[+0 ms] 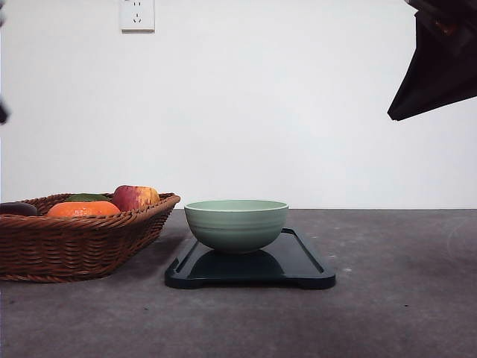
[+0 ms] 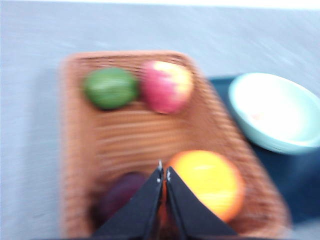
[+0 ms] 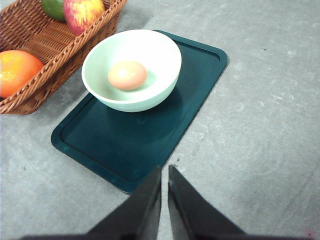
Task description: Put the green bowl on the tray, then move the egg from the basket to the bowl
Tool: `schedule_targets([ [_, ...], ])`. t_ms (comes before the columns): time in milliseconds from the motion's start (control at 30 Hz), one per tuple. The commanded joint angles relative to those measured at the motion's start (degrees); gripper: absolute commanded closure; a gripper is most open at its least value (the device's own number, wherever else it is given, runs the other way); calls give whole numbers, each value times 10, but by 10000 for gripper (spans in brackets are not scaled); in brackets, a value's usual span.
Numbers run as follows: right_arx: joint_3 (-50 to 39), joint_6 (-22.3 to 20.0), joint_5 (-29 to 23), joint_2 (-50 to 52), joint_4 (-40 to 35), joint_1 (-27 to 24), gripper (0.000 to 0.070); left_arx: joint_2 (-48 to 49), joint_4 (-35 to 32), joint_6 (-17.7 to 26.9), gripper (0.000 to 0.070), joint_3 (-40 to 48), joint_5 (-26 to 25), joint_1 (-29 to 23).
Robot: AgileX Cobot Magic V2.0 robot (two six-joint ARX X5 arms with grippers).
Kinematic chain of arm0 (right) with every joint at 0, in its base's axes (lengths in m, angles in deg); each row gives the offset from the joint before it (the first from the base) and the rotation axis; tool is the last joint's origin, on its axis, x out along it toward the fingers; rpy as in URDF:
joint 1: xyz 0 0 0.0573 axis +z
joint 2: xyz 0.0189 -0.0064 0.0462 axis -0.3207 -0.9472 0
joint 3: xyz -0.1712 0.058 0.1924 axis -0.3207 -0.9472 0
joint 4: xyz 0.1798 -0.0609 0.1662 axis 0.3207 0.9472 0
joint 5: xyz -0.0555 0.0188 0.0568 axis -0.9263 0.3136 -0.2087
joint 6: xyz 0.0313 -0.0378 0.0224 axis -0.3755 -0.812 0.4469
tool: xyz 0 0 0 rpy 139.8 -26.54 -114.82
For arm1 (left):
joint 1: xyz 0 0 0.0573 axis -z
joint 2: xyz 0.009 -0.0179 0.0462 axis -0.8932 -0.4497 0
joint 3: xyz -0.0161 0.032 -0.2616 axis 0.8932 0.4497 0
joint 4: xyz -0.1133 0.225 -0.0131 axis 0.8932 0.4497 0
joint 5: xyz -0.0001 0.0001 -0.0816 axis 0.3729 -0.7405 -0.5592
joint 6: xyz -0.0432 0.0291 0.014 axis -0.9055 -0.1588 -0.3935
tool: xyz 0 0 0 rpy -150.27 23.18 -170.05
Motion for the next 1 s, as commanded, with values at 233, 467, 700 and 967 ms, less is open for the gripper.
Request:
schedule_targets([
  [233,4,-3,0,-1,-4,3,685,189,-60,6,700,143,0,-94],
  [467,4,-3,0,-1,-4,3,685,292,-47,8,700,202,0,-117],
  [700,4,-3,0,-1,-5,3,685,354,-6,13,700,239,0,-128],
  [967,4,-3,0,-1,-11,3,685,363,2,23,700,239,0,-147],
])
